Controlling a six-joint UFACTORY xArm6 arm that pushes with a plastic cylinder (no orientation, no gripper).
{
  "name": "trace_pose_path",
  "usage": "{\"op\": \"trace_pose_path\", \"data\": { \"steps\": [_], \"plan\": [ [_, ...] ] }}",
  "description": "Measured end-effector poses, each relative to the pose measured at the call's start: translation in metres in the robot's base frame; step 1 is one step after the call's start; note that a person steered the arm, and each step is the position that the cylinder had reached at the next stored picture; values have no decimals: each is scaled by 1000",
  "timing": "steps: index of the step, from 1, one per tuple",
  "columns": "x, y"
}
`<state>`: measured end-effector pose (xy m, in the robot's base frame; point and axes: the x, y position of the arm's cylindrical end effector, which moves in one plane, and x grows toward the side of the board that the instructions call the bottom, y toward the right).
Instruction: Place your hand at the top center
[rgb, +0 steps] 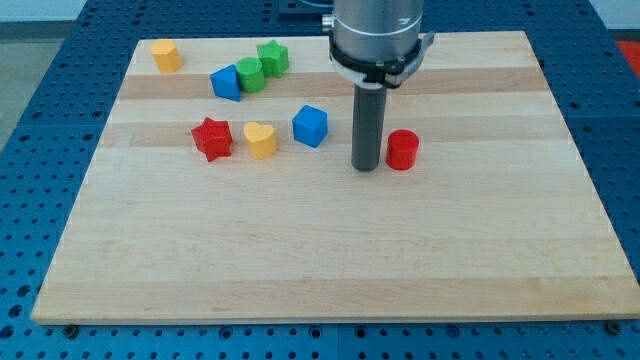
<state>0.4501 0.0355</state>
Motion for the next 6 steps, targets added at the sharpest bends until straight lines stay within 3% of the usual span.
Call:
{"op": "trace_pose_path", "data": {
  "steps": [2,5,6],
  "plan": [
    [18,66],
    [-104,88],
    [-171,87]
  ]
}}
